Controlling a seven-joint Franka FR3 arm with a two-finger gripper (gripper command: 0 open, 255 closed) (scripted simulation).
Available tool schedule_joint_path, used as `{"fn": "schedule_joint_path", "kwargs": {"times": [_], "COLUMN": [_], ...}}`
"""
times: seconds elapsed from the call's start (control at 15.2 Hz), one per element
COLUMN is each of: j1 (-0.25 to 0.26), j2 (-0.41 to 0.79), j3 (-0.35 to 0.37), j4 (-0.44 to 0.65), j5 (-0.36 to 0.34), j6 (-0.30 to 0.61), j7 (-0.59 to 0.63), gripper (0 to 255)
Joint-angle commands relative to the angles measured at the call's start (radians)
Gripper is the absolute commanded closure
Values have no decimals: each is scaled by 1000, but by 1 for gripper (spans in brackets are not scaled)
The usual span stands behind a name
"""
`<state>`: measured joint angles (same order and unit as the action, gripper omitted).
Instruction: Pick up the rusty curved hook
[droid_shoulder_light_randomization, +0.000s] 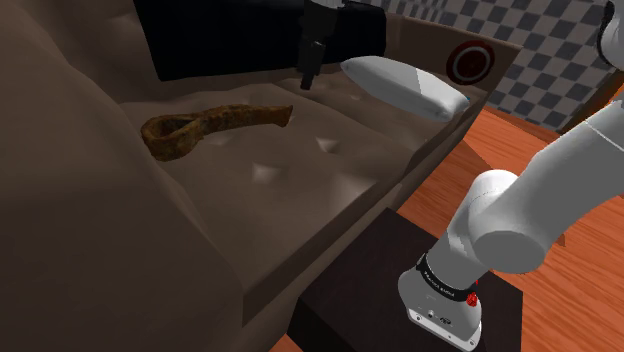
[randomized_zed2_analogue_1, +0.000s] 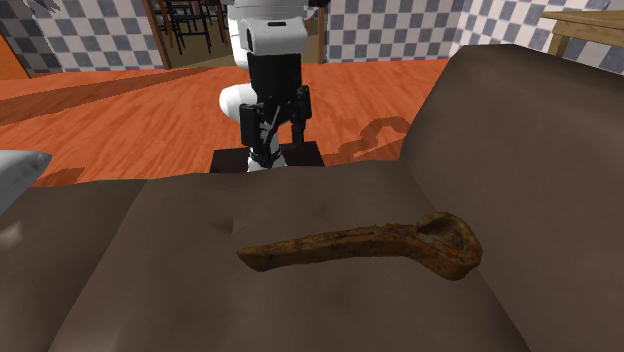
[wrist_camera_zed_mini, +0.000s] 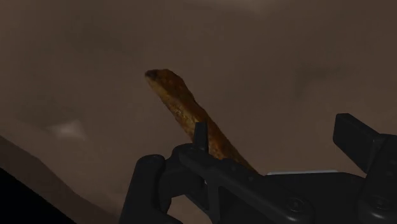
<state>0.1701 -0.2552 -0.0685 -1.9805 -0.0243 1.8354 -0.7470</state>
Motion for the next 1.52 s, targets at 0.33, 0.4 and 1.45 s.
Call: {"fn": "schedule_joint_path", "kwargs": {"times": [0.33, 0.4, 1.45], "j1": [48, 53, 82], "j2": [281, 319, 518], "j3": [9, 15, 61], "j4": [236, 271, 365], "j5": [31, 33, 30], "j6": [-16, -22, 36], "j7": [-294, -331, -516], "gripper": [0, 0, 255]}}
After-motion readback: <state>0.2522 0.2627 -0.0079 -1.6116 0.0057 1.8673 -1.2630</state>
